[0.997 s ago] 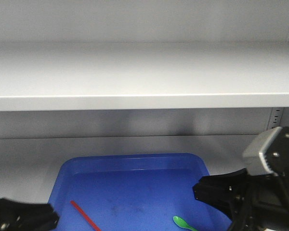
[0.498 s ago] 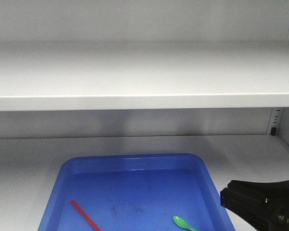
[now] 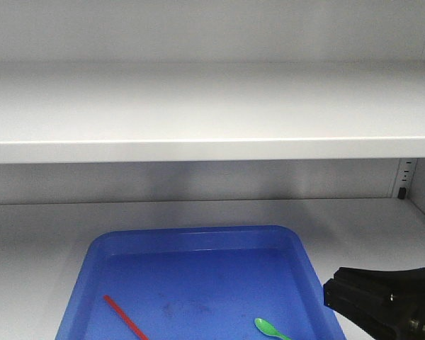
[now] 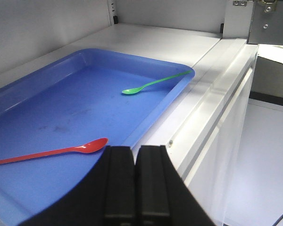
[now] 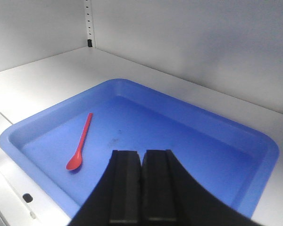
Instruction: Sort red and green spoons into left cabinet
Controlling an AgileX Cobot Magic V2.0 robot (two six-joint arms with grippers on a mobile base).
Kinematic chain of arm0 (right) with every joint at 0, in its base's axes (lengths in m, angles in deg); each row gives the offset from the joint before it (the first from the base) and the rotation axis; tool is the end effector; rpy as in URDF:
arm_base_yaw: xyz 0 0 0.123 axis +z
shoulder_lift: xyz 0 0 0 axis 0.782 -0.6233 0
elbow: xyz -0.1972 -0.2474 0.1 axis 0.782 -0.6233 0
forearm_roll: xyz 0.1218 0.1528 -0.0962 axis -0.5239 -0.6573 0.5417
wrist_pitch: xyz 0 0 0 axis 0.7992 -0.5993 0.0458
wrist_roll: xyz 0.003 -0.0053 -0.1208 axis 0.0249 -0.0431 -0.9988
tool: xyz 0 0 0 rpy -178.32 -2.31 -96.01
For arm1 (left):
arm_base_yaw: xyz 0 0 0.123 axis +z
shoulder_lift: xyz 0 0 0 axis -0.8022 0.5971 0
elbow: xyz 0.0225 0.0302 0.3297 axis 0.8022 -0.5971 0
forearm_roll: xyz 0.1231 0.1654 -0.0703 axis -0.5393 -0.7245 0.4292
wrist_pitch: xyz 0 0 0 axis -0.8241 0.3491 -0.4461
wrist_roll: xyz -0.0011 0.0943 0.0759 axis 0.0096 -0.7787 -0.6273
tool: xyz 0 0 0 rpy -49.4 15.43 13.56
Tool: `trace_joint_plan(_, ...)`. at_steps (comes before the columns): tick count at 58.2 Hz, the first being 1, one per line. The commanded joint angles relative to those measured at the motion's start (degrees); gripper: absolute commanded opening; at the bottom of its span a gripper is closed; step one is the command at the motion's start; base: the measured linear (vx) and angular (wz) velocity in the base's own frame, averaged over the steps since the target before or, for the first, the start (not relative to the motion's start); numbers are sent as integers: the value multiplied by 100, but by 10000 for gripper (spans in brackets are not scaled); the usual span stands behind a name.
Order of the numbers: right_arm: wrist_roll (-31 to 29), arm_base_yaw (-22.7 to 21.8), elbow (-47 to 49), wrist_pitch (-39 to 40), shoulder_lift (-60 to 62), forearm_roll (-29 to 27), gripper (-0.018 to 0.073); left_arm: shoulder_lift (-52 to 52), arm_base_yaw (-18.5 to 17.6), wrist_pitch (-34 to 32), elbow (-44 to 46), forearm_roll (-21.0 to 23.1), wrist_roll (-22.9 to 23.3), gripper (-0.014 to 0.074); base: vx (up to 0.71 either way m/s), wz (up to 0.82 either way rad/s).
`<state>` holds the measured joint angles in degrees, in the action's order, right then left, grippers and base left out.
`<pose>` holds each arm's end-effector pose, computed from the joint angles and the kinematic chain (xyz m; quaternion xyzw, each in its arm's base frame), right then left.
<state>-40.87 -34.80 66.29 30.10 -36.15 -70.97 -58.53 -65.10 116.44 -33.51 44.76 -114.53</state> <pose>0.1058 0.0869 0.3788 -0.2898 0.7249 0.2288 0.5816 0.0257 -0.0871 0.3278 0.3545 0.6850 -0.2856 0.5688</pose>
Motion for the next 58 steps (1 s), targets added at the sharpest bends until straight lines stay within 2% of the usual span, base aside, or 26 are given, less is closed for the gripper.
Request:
trace_joint_plan(1,-5,-19,176,124,27,-248,-3,-13,-3,-189,157,344,11,0,0,0)
trace_joint_plan(3,-5,-19,176,124,27,-248,-3,-67,-3,-305,163,334,20,0,0,0)
trace_joint_plan(6,-5,-19,176,124,27,-248,-3,-218,-3,-713,199,311,291,0,0,0)
trace_joint_plan(10,-5,-19,176,124,27,-248,-3,-488,-3,-1551,205,6,990,0,0,0)
trace_joint_plan(12,-5,-19,176,124,27,-248,-3,-624,-3,-1966,199,-340,1489,0,0,0)
trace_joint_plan(14,-5,-19,176,124,27,-248,-3,-797,25,-2378,192,-889,2314,0,0,0)
trace_joint_plan(15,-5,-19,176,124,27,-248,-3,-884,54,-2531,184,-1187,2565,0,0,0)
trace_joint_plan(17,-5,-19,176,124,27,-248,-3,-1000,114,-2692,162,-1631,3205,0,0,0)
trace_joint_plan(22,-5,-19,176,124,27,-248,-3,-1400,290,-2943,75,-3303,4888,0,0,0)
trace_joint_plan(23,-5,-19,176,124,27,-248,-3,-1457,315,-2954,59,-3519,5249,0,0,0)
trace_joint_plan(27,-5,-19,176,124,27,-248,-3,-1771,452,-2933,-81,-4602,6355,0,0,0)
trace_joint_plan(32,-5,-19,176,124,27,-248,-3,-2230,595,-2956,-400,-5510,7436,0,0,0)
trace_joint_plan(36,-5,-19,176,124,27,-248,-3,-2601,675,-3032,-716,-5883,7781,0,0,0)
trace_joint_plan(41,-5,-19,176,124,27,-248,-3,-3045,742,-3091,-1171,-6069,7819,0,0,0)
trace_joint_plan(51,-5,-19,176,116,27,-248,-3,-3290,797,-3347,-2096,-6064,7822,0,0,0)
trace_joint_plan(58,-5,-19,176,121,27,-253,-3,-3305,797,-4105,-2695,-6064,7829,0,0,0)
